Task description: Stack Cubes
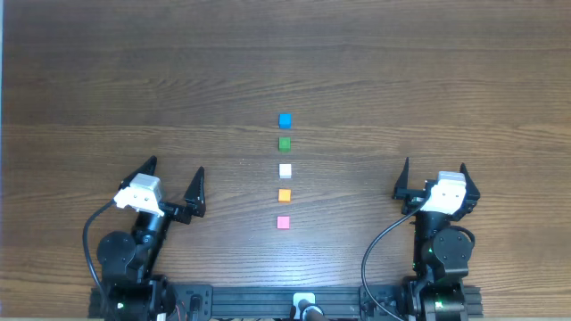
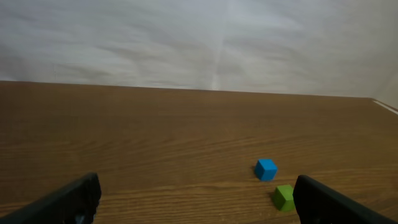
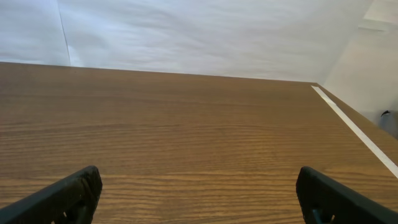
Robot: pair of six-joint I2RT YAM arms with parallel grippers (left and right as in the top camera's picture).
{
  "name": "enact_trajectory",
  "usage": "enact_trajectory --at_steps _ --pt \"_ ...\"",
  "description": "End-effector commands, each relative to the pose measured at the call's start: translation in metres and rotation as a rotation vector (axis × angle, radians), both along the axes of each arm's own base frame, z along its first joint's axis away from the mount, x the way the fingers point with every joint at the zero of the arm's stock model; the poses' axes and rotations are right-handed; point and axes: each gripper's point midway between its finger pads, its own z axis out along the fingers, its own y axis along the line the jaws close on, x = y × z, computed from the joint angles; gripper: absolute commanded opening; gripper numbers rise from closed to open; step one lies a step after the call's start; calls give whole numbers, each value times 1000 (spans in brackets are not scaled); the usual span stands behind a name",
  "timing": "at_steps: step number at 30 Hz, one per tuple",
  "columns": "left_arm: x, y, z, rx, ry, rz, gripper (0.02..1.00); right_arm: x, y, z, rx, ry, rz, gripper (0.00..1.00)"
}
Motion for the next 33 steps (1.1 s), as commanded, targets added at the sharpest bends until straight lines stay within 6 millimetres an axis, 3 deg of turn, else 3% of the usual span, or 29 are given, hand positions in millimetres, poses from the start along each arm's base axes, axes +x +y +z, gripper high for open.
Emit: enact_trajectory --at_steps 1,11,16,20,24,33 --pt "0 -1 -2 11 0 -4 996 0 3 -3 -4 5 17 991" --pt "0 -1 -2 11 0 -4 998 0 3 -3 -4 5 17 993" --pt "0 -2 10 -22 -42 -6 996 0 3 -3 -4 5 17 991" --pt "-8 -18 30 -48 -91 -110 996 0 3 -3 -4 5 17 991" --pt "-23 -32 65 -114 -100 -202 993 0 3 -3 -4 5 17 993" --pt "-65 -35 124 -140 -37 -216 996 0 3 -3 -4 5 17 993"
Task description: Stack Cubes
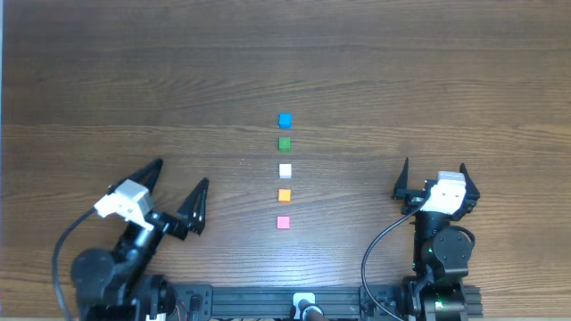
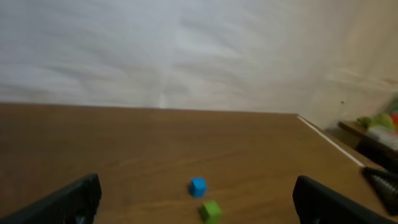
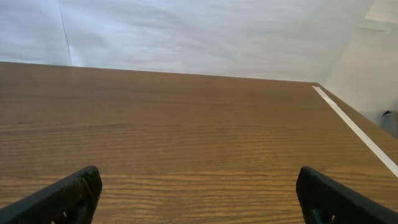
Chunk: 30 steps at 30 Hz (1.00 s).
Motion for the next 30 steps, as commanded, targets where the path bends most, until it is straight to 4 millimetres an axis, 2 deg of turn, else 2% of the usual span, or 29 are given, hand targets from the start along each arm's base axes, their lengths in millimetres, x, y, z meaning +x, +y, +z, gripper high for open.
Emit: enact_trajectory --at_steps 1,4,6,11,18,22,30 --pt "-33 -6 47 -17 -11 -40 996 0 3 -2 -4 5 14 991" --pt "-53 -10 58 -19 72 -63 996 0 3 -2 -4 5 14 993" --pt "-64 -20 64 -25 142 -129 993 0 3 -2 -4 5 14 991" --pt "-64 -28 57 -42 288 -183 993 0 3 -2 -4 5 14 993" --pt "-46 -45 25 -98 560 -304 993 0 3 -2 -4 5 14 993" --pt "-41 -63 2 -60 707 -391 991 0 3 -2 -4 5 14 993" --pt "-27 -86 -49 12 986 -317 991 0 3 -2 -4 5 14 993"
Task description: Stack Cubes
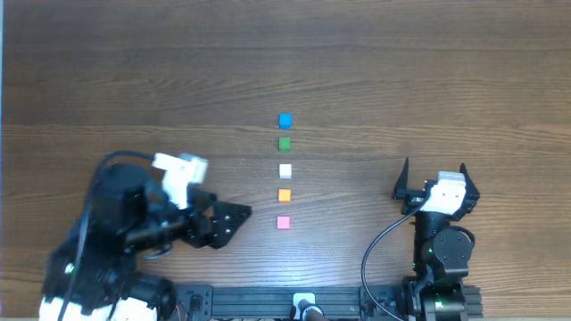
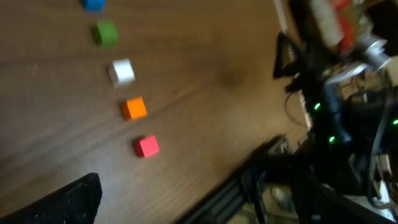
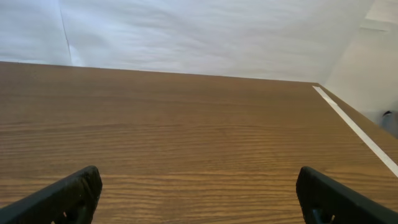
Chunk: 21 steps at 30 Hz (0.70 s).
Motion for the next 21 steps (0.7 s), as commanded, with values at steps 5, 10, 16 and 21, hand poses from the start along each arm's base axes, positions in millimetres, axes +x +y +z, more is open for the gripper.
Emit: enact_trajectory --at_steps 5,10,16,21 --pt "24 -35 -53 164 227 88 993 0 2 -2 -4 5 13 991" --pt "27 -60 -86 260 296 141 991 0 2 -2 -4 5 13 993" --pt "15 -78 -129 381 398 219 993 0 2 -2 -4 5 13 991" --pt "7 -87 -159 456 450 263 980 0 2 -2 -4 5 13 993"
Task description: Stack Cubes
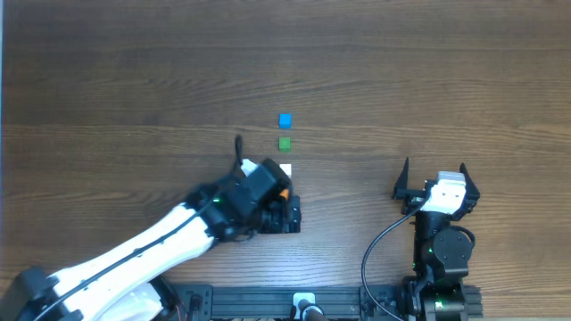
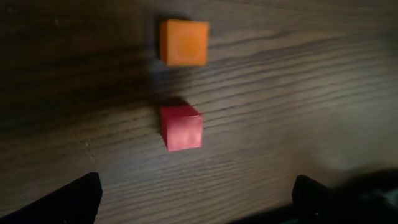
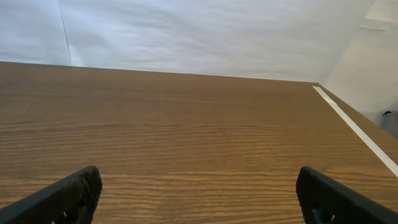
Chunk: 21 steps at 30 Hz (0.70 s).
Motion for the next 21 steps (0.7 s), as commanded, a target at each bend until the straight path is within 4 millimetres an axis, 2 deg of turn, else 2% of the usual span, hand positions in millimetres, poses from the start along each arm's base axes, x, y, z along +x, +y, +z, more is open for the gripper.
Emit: enact_trajectory --at_steps 1,5,10,21 --pt "6 -7 -19 69 -3 114 980 0 3 -2 -4 5 14 991" --pt "7 -12 -34 103 -13 109 963 0 3 -2 -4 5 14 991" --pt "8 -7 -53 173 -4 114 943 0 3 -2 -4 5 14 991" --pt "14 -16 -53 258 -55 76 910 0 3 -2 -4 5 14 993"
